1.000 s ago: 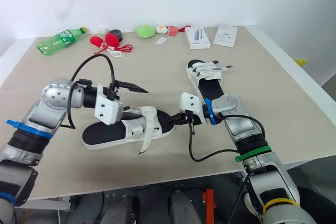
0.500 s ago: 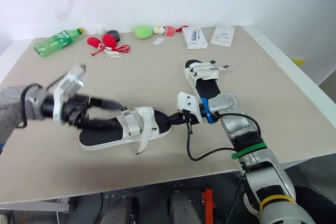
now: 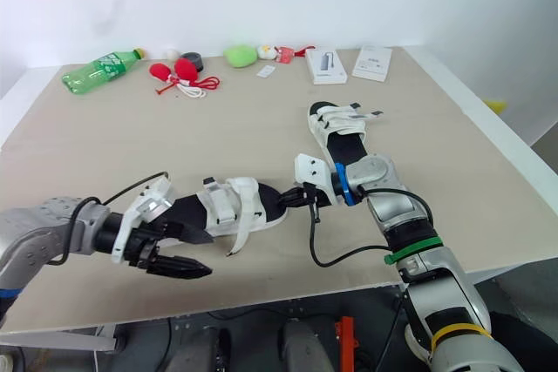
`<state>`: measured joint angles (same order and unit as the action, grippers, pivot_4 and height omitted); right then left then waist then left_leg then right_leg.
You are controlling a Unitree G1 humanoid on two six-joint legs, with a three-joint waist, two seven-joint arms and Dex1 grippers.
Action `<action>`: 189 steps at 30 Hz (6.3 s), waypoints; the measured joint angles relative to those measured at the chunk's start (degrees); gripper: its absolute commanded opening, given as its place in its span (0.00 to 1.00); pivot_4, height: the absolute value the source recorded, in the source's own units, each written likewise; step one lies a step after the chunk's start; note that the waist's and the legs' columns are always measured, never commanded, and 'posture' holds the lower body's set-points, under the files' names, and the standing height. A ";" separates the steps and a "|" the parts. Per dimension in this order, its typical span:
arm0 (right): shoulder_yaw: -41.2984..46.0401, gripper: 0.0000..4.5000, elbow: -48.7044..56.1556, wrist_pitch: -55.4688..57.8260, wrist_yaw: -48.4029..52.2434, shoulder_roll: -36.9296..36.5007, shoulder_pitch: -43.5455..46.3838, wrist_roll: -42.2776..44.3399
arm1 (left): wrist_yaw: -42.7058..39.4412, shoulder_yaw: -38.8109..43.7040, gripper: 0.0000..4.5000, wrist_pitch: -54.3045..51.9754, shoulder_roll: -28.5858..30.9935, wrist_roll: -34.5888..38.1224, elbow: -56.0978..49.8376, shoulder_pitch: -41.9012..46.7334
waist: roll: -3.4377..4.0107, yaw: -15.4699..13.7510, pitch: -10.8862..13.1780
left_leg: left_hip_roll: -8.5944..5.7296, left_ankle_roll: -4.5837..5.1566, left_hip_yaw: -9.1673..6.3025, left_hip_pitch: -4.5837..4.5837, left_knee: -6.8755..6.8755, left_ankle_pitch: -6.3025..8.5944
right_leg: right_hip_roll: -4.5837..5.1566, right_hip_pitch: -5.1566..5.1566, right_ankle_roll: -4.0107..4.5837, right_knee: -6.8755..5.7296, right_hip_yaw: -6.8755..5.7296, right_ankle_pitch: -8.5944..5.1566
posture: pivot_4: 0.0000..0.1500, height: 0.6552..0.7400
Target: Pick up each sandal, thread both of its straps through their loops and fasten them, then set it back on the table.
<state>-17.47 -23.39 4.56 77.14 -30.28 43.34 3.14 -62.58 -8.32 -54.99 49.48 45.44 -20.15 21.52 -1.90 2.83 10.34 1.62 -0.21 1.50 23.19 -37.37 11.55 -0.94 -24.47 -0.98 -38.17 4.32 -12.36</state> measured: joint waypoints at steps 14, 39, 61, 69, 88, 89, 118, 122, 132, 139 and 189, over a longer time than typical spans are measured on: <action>0.19 0.00 -0.06 1.11 -2.28 0.50 0.05 0.00 | -1.72 -4.86 0.89 6.44 -7.43 -8.73 8.13 3.92 | 0.00 -0.03 0.00 | -0.01 -0.02 0.01 0.00 -0.03 0.01 | 0.01 0.02 -0.06 0.00 0.05 0.03 | 1.00 1.00; 0.22 0.00 1.31 0.83 -3.41 0.09 -0.75 0.02 | 0.24 -5.82 0.03 -4.38 -13.47 -8.21 10.64 7.96 | 0.00 -0.03 0.00 | -0.05 -0.02 -0.05 0.04 0.00 0.01 | 0.03 0.01 -0.07 0.01 0.06 0.00 | 1.00 1.00; 0.22 0.00 1.95 1.51 -3.21 -0.28 -1.00 0.07 | 1.36 -5.00 0.49 -9.02 -13.10 -6.29 10.85 9.04 | 0.00 -0.03 0.00 | -0.08 -0.02 -0.05 0.05 0.01 0.01 | 0.07 0.02 -0.08 0.02 0.06 -0.02 | 1.00 1.00; 0.22 0.00 1.94 1.46 -3.16 -0.60 -1.00 0.07 | 2.26 -4.86 0.61 -9.17 -14.34 -6.06 10.96 9.37 | 0.00 -0.03 0.00 | -0.12 -0.02 -0.03 0.06 0.01 0.02 | 0.15 0.03 -0.13 0.05 0.06 -0.03 | 1.00 1.00; 0.22 0.00 2.09 1.56 -3.07 -1.14 -1.05 0.08 | 1.16 -6.92 0.03 -9.98 -19.29 -5.00 13.17 10.66 | 0.00 -0.10 0.00 | -0.27 -0.02 -0.07 0.07 0.01 0.02 | 0.24 0.06 -0.21 0.07 0.07 -0.05 | 1.00 1.00; 0.22 0.00 2.26 1.60 -3.08 -1.18 -1.10 0.07 | 1.30 -6.92 0.03 -9.97 -19.40 -5.00 13.24 10.65 | 0.00 -0.11 0.00 | -0.27 -0.02 -0.07 0.08 0.01 0.02 | 0.25 0.07 -0.22 0.07 0.06 -0.05 | 1.00 1.00; 0.22 0.00 3.73 1.51 -3.36 -1.59 -2.00 0.51 | -5.62 -1.04 0.03 -12.02 -16.30 -2.05 34.22 29.77 | -0.03 -0.11 0.03 | -0.47 -0.11 -0.39 0.16 0.10 0.07 | 0.25 0.08 -0.45 0.13 -0.13 -0.06 | 1.00 1.00; 0.24 0.00 3.96 1.54 -3.52 -1.68 -2.14 0.53 | -9.42 -4.85 0.03 -7.65 -17.01 -6.46 39.55 31.50 | -0.03 -0.11 0.03 | -0.47 -0.11 -0.39 0.19 0.10 0.07 | 0.24 0.07 -0.44 0.13 -0.13 -0.07 | 1.00 1.00; 0.35 0.00 4.95 2.06 -3.88 -1.88 -2.62 0.58 | -17.68 -9.21 0.03 -4.89 -17.47 -12.30 44.64 34.18 | -0.03 -0.10 0.03 | -0.47 -0.11 -0.41 0.22 0.10 0.09 | 0.24 0.04 -0.40 0.13 -0.13 -0.11 | 1.00 1.00; 0.47 0.00 5.30 2.29 -4.33 -1.88 -2.99 0.62 | -19.56 -10.07 0.03 -4.22 -17.47 -14.47 44.64 34.32 | -0.03 -0.10 0.03 | -0.48 -0.10 -0.42 0.22 0.10 0.09 | 0.24 0.04 -0.38 0.13 -0.13 -0.14 | 1.00 1.00; 0.40 0.00 5.17 1.92 -3.72 -2.04 -2.93 0.62 | -24.74 -13.50 0.15 5.41 -19.15 -25.28 45.44 33.19 | -0.03 -0.09 0.02 | -0.47 -0.09 -0.45 0.17 0.06 0.15 | 0.24 0.12 -0.42 0.12 -0.14 -0.19 | 1.00 1.00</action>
<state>-17.07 -18.22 6.48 73.42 -32.32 40.42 3.76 -87.32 -21.82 -49.57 30.33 20.16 25.29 54.71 -1.93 2.74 10.36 1.14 -0.30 1.05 23.36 -37.30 11.70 -0.70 -24.34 -1.40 -38.05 4.18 -12.55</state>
